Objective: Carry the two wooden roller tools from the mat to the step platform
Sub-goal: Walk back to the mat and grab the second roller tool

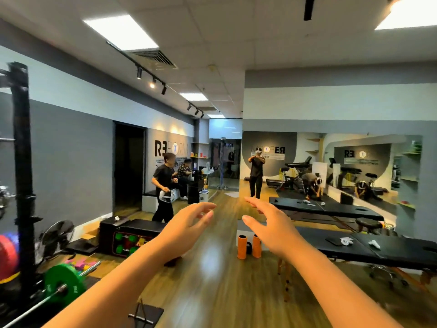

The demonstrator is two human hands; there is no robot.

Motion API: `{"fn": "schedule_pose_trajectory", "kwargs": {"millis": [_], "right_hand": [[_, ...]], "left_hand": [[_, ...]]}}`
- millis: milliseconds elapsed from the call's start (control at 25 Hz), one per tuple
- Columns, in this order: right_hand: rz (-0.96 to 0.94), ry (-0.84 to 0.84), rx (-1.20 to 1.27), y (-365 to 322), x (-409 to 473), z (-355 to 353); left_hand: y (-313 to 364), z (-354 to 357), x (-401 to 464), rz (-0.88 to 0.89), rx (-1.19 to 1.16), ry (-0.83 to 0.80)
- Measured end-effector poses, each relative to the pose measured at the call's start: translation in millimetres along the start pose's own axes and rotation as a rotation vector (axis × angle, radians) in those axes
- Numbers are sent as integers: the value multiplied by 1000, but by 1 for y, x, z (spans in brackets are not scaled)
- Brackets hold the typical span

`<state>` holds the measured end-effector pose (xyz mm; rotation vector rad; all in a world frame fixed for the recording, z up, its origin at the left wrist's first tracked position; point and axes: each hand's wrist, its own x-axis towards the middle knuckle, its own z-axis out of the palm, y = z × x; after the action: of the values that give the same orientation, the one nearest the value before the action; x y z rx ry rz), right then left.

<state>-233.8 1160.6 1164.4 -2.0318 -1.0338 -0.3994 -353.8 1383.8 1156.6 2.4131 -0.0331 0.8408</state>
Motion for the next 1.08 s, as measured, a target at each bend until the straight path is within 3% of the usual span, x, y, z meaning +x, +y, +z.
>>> {"fn": "schedule_pose_trajectory", "kwargs": {"millis": [440, 1080], "right_hand": [[-116, -153, 187, 129, 219, 120], [-156, -290, 308, 233, 516, 359]], "left_hand": [[-131, 38, 172, -140, 95, 101], [-436, 37, 371, -285, 227, 111]]}}
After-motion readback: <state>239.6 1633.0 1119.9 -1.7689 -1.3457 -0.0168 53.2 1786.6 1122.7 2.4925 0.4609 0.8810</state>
